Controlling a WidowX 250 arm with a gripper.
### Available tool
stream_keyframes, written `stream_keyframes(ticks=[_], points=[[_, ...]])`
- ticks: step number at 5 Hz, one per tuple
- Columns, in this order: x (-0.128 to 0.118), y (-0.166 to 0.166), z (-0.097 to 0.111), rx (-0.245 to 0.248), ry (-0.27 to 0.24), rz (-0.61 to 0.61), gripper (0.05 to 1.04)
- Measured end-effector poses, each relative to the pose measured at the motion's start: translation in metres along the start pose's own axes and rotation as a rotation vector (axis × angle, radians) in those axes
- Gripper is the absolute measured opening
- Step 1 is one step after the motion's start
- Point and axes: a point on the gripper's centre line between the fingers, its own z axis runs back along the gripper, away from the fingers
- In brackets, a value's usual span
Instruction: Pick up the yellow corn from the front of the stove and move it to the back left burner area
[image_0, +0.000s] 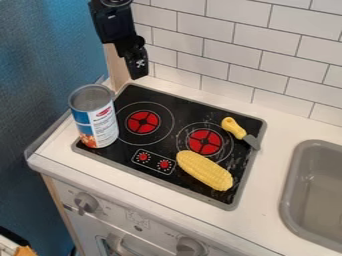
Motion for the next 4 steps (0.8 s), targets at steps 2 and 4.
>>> stream_keyframes(ticks=[2, 4], points=[[-0.013, 0.020, -0.015, 0.050, -0.011, -0.090, 1.001], [-0.055, 0.082, -0.021, 0.090, -0.003, -0.381, 1.001]])
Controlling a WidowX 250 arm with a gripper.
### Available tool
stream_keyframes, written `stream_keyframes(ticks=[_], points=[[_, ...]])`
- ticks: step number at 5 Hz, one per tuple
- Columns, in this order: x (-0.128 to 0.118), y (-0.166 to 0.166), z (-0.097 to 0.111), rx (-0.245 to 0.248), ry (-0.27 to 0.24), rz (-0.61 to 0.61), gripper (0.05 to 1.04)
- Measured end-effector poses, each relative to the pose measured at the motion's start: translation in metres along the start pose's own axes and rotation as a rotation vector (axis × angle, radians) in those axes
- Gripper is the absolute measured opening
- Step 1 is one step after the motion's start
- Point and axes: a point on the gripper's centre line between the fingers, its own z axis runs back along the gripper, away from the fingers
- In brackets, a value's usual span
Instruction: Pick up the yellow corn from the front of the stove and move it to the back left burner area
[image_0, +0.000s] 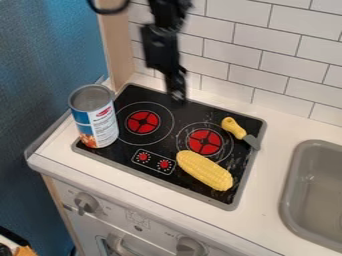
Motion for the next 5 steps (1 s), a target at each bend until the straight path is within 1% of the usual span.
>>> stream_keyframes(ticks=[1, 2, 3, 4, 5], points=[[-0.013, 0.036, -0.010, 0.044, -0.010, -0.132, 1.001], [-0.022, 0.060, -0.015, 0.034, -0.003, -0.276, 1.001], [-0.027, 0.067, -0.023, 0.050, 0.008, -0.453, 1.001], [-0.027, 0.071, -0.044, 0.061, 0.010, -0.527, 1.001], [-0.025, 0.074, -0.055, 0.086, -0.018, -0.537, 1.001]])
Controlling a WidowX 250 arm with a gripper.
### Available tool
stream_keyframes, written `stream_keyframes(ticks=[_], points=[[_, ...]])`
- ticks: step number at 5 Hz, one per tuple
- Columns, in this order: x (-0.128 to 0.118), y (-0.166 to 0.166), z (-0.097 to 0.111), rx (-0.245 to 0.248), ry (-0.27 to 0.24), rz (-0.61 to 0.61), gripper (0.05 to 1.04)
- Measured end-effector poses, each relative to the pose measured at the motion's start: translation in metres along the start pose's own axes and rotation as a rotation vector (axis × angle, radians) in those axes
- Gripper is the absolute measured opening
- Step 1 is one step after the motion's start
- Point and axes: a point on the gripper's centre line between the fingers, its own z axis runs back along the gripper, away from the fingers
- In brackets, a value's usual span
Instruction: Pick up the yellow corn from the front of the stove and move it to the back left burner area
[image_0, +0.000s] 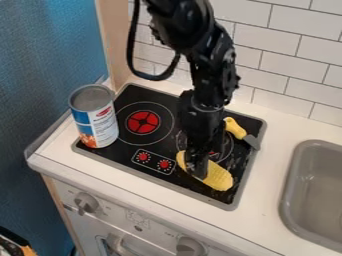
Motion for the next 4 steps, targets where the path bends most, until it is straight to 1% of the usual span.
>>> stream_keyframes(ticks=[1, 2, 3, 4], points=[[0.004, 0.005, -0.013, 0.061, -0.033, -0.021, 1.001], [-0.001, 0.003, -0.021, 0.080, -0.004, -0.057, 1.001], [-0.002, 0.003, -0.026, 0.075, 0.006, -0.080, 0.966], [-0.003, 0.002, -0.028, 0.061, 0.007, -0.086, 0.698]])
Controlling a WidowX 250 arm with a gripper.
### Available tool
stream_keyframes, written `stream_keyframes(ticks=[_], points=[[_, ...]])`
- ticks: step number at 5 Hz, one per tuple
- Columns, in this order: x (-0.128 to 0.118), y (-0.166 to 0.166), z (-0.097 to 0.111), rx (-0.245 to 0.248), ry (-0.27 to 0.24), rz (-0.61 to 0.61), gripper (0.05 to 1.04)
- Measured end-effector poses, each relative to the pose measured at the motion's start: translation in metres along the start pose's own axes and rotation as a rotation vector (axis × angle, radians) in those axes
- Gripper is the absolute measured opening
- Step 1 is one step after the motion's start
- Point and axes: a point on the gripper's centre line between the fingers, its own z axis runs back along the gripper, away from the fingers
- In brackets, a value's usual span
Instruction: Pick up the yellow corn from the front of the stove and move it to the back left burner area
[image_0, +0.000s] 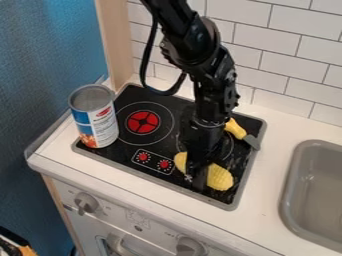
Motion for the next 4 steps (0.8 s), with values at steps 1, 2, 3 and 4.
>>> stream_keyframes(ticks=[1, 2, 3, 4], points=[[0.001, 0.001, 0.001, 0.010, -0.025, 0.001, 0.645], [0.002, 0.002, 0.004, 0.031, -0.014, -0.022, 0.645], [0.020, -0.006, 0.027, -0.029, 0.013, -0.004, 0.645], [0.032, -0.011, 0.047, -0.080, 0.001, 0.011, 0.645]])
